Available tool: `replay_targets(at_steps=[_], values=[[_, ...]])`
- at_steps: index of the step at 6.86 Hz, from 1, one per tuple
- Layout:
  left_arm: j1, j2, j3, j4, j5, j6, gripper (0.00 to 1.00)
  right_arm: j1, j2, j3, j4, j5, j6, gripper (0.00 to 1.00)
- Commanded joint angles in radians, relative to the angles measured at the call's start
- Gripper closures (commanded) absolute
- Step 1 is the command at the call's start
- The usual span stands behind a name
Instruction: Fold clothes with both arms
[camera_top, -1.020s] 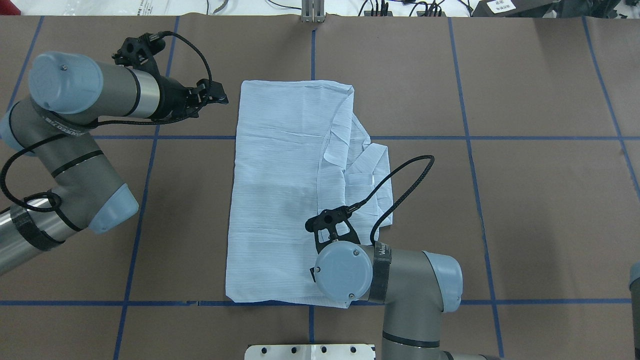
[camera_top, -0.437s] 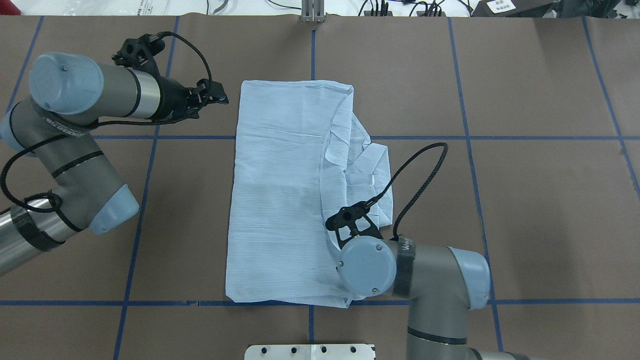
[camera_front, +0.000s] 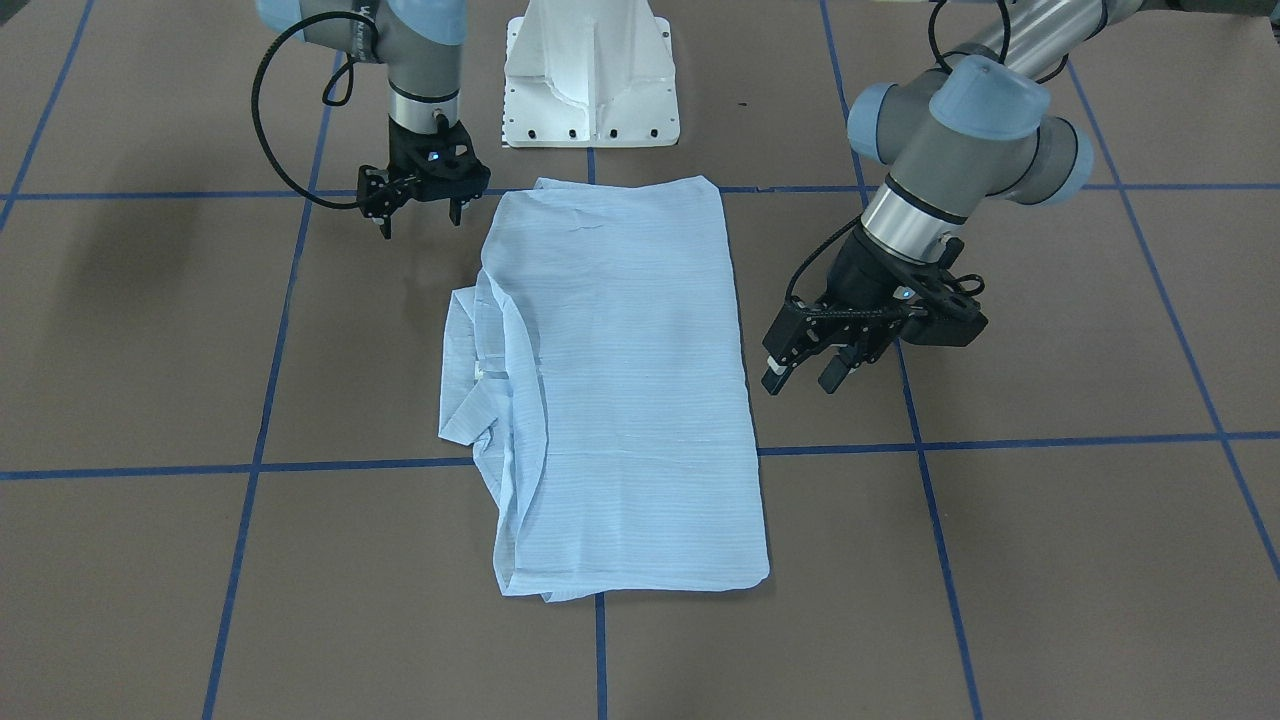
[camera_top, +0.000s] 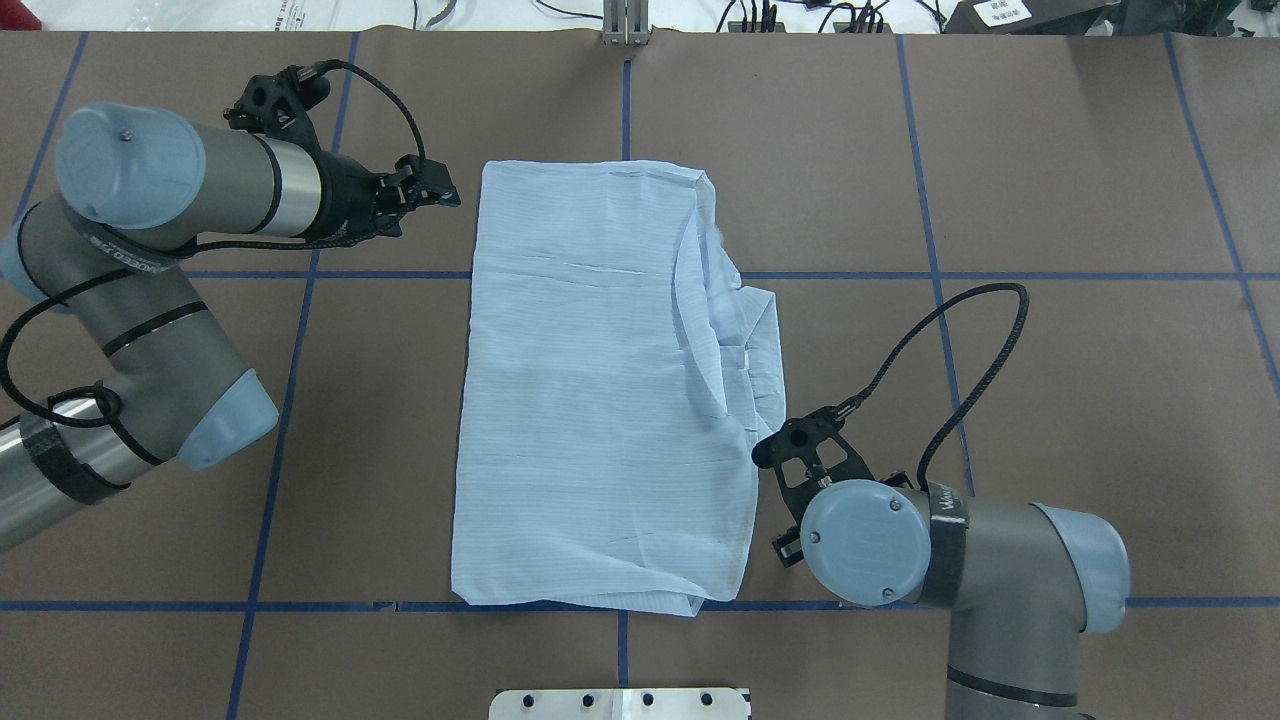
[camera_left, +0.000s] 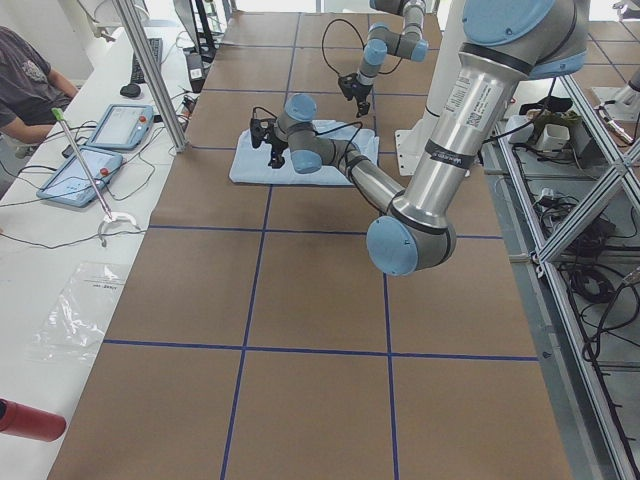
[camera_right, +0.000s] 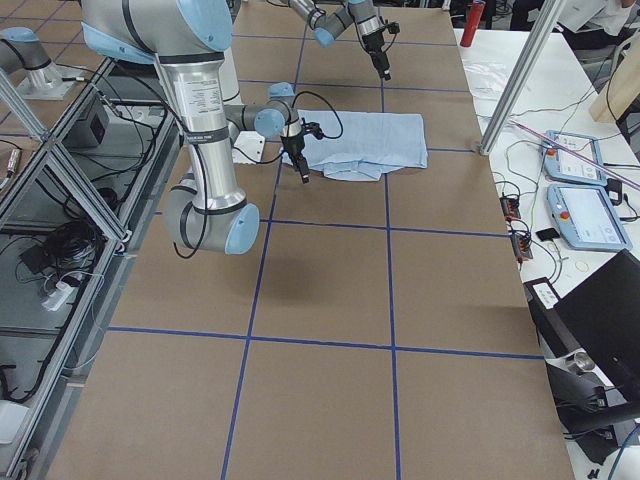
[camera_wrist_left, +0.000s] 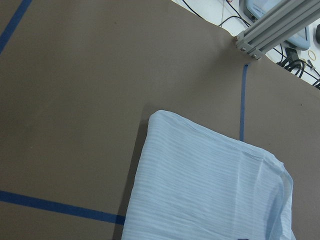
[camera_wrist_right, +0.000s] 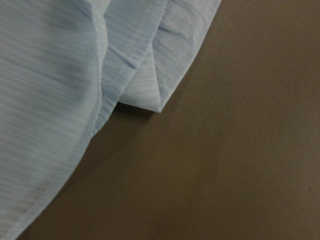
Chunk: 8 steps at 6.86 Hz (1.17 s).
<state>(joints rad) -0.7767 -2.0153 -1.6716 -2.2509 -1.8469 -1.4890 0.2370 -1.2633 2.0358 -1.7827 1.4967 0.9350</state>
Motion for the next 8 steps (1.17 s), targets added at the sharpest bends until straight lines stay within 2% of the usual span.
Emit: replay_targets(at_steps=[1,2,3,4,5,7,8], values=[[0.001,0.0,-0.005,0.001,-0.002,0.0,0.16,-0.01,0.046,0.008,-0.004,0.007,0.065,0.0],[-0.001,0.0,-0.007,0.001,-0.002,0.0,0.16,-0.015,0.111,-0.034,-0.004,0.007,0.095,0.0],[-0.001,0.001,-0.007,0.001,-0.002,0.0,0.16,-0.016,0.155,-0.043,-0.001,0.007,0.246,0.0],[-0.004,0.003,-0.014,0.001,-0.002,0.001,0.16,-0.06,0.162,-0.042,0.029,-0.003,0.512,0.0],[-0.004,0.007,-0.014,0.001,-0.002,0.001,0.16,-0.099,0.16,-0.043,0.105,-0.015,0.859,0.0],[-0.004,0.01,-0.022,0.001,0.002,0.001,0.16,-0.156,0.165,-0.063,0.166,-0.067,1.345,0.0],[-0.004,0.01,-0.022,0.001,0.005,0.001,0.16,-0.163,0.166,-0.089,0.17,-0.072,1.48,0.01]])
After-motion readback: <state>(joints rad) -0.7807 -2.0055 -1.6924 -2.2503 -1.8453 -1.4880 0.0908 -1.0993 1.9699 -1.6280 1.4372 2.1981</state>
